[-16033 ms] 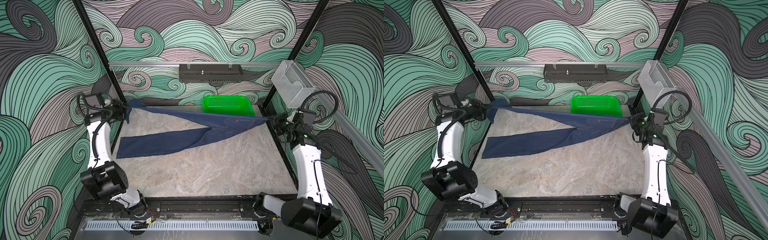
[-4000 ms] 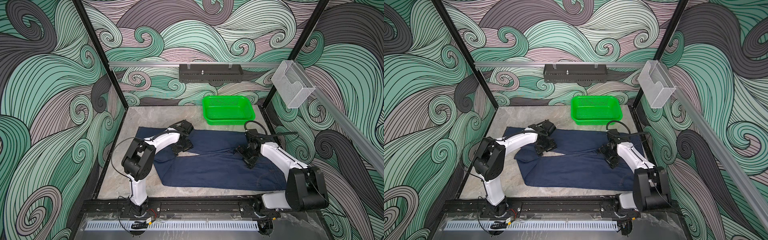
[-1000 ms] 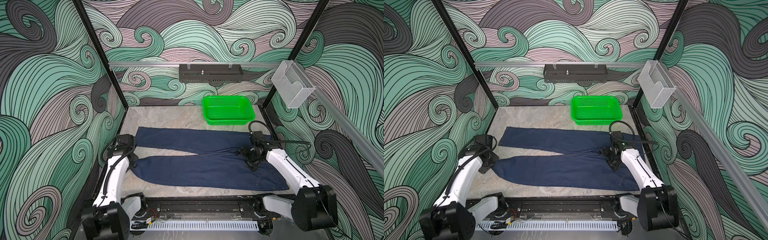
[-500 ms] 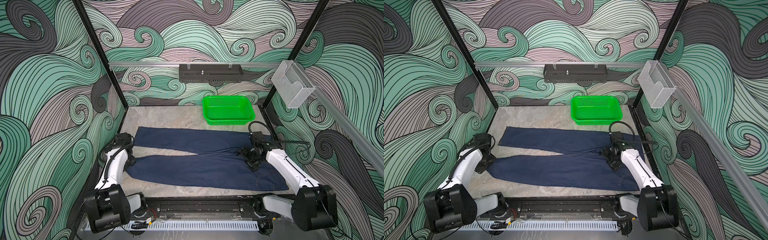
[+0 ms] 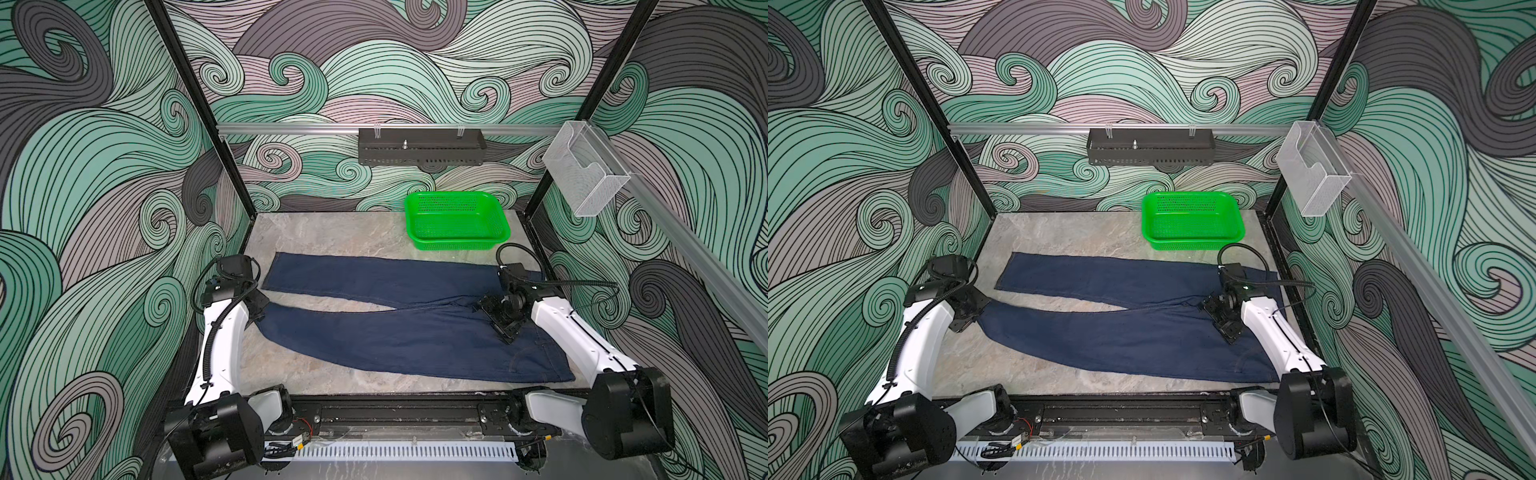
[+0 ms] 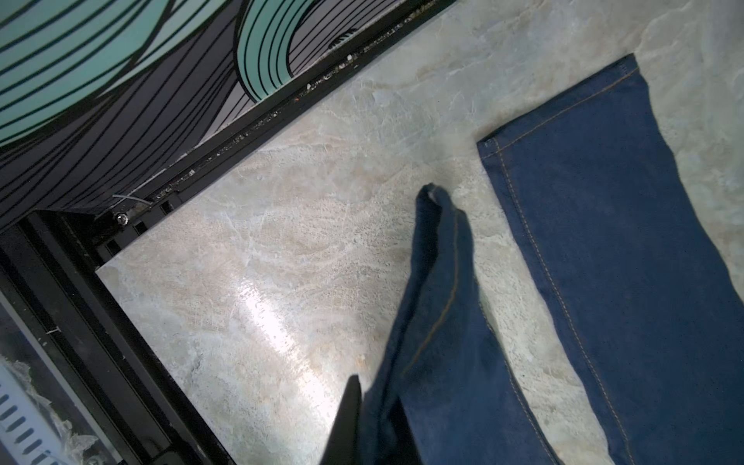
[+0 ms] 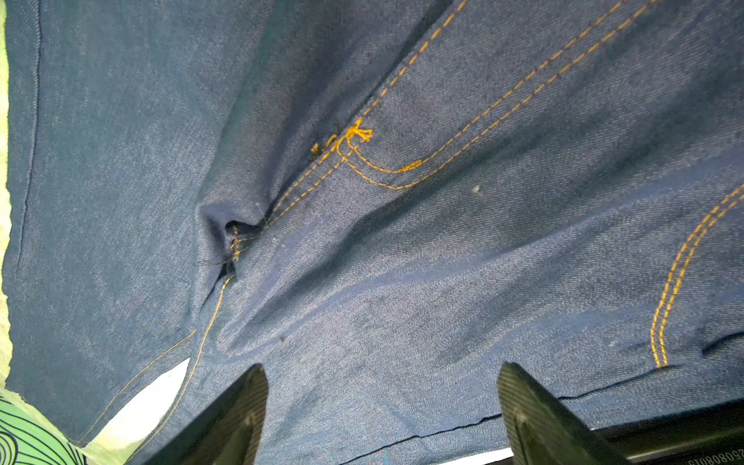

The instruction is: Fold and stack the trousers

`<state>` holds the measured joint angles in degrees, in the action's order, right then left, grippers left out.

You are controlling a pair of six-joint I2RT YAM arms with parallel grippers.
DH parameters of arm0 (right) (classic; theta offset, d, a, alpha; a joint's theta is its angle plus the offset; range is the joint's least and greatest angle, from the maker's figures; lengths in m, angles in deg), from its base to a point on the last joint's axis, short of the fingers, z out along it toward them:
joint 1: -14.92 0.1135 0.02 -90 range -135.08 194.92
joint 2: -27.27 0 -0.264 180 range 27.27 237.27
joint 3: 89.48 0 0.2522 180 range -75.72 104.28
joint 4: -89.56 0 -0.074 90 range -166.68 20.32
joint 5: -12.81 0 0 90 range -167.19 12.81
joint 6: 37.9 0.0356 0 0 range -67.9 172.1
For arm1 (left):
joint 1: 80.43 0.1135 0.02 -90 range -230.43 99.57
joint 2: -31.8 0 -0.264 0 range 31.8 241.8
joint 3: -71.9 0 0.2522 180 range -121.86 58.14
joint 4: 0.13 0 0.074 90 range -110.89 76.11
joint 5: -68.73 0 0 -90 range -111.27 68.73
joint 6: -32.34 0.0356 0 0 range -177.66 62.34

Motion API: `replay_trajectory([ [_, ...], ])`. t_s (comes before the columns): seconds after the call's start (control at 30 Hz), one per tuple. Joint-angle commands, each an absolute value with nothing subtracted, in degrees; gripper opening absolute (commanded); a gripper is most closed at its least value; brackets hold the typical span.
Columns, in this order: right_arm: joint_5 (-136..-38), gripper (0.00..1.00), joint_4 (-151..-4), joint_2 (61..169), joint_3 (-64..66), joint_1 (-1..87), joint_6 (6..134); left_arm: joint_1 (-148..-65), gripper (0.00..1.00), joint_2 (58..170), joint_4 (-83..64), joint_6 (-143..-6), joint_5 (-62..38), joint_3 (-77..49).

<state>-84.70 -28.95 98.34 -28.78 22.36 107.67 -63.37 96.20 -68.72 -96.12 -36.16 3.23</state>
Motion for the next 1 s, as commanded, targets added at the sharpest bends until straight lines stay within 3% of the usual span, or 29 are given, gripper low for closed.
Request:
replay_trajectory([
  [0.0, -83.3, 0.9, -28.3, 98.7, -29.7, 22.3, 108.1, -61.5, 0.01, 97.0, -70.1, -97.0, -42.3, 6.3],
  [0.07, -83.4, 0.9, -28.3, 99.1, -29.7, 22.3, 107.9, -60.3, 0.11, 98.5, -70.7, -97.1, -44.0, 7.5],
  [0.1, -83.4, 0.9, -28.3, 99.2, -29.7, 22.3, 107.8, -59.7, 0.29, 99.5, -71.8, -97.2, -44.8, 7.2],
  [0.13, -83.5, 0.9, -28.3, 99.3, -29.7, 22.3, 107.7, -59.0, 0.52, 100.3, -73.0, -97.3, -45.7, 6.5],
  [0.2, -83.0, 0.9, -28.2, 99.2, -29.7, 22.3, 107.6, -58.3, 0.81, 100.8, -75.3, -97.4, -46.6, 4.2],
  [0.3, -82.6, 0.91, -28.3, 99.3, -29.6, 22.3, 107.5, -58.1, 0.95, 100.0, -77.7, -96.2, -44.5, -0.6],
  [0.47, -82.7, 0.92, -28.7, 100.7, -29.3, 22.3, 107.4, -58.2, 0.98, 98.2, -73.1, -91.7, -31.5, -2.8],
  [0.63, -82.1, 0.93, -29.5, 102.9, -29.3, 22.3, 107.2, -60.5, 0.86, 102.8, -65.6, -91.3, -17.1, 1.1],
  [0.77, -81.3, 0.93, -30.1, 105.1, -29.4, 22.3, 107.1, -65.2, 0.86, 111.7, -64.0, -93.6, -15.3, 2.6],
  [0.97, -79.6, 0.93, -30.4, 107.2, -29.9, 21.9, 106.9, -65.4, 0.88, 122.2, -61.5, -99.0, -19.8, 6.5],
])
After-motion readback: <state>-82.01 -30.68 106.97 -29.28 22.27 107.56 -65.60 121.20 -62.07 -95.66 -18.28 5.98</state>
